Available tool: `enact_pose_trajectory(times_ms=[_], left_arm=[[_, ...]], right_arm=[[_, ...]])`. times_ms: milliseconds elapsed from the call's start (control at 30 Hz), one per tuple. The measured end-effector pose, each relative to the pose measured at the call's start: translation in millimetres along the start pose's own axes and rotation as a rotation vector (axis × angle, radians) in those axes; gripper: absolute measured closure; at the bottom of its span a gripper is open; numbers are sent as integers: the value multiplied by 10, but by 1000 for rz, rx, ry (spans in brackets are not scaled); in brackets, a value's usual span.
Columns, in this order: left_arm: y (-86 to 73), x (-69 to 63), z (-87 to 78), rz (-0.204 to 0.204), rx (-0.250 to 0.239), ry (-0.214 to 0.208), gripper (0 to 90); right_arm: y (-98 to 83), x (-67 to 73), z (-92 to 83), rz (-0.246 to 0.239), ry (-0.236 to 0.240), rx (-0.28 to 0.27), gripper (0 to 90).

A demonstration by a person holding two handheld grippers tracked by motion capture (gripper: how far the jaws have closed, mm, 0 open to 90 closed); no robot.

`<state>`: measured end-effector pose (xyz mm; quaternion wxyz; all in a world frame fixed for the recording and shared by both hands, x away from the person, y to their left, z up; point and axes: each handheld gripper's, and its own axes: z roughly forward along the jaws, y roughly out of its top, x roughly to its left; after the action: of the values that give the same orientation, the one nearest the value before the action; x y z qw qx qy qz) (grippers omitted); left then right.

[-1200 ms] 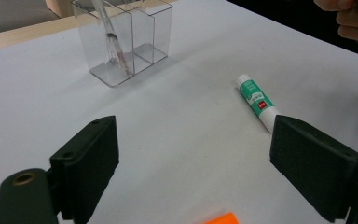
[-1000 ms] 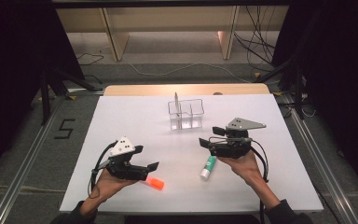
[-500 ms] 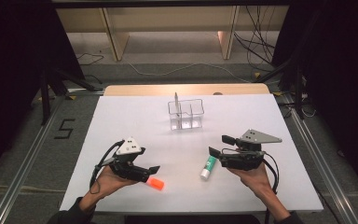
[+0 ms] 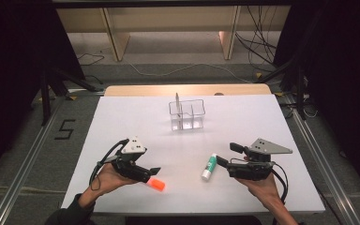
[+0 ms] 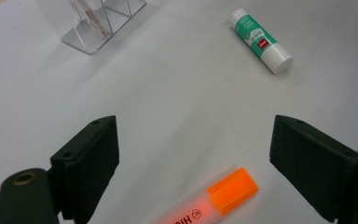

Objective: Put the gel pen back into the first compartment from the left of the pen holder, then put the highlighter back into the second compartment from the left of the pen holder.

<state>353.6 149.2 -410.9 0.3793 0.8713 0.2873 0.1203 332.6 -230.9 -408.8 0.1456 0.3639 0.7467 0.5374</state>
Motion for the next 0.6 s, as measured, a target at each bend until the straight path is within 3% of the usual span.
enact_pose_trajectory(times_ms=[200,300,400,600], left_arm=[[13,-12,27,32,46,-1,152],[27,-15,54,53,107,0,152],[40,-11,72,61,118,-6,153],[61,22,134,109,207,-27,157]], right_arm=[[-77,6,-70,6,-6,13,247],[-121,10,-93,9,-7,22,246],[-145,13,-91,4,-4,29,245],[-168,21,-107,-2,-3,33,244]])
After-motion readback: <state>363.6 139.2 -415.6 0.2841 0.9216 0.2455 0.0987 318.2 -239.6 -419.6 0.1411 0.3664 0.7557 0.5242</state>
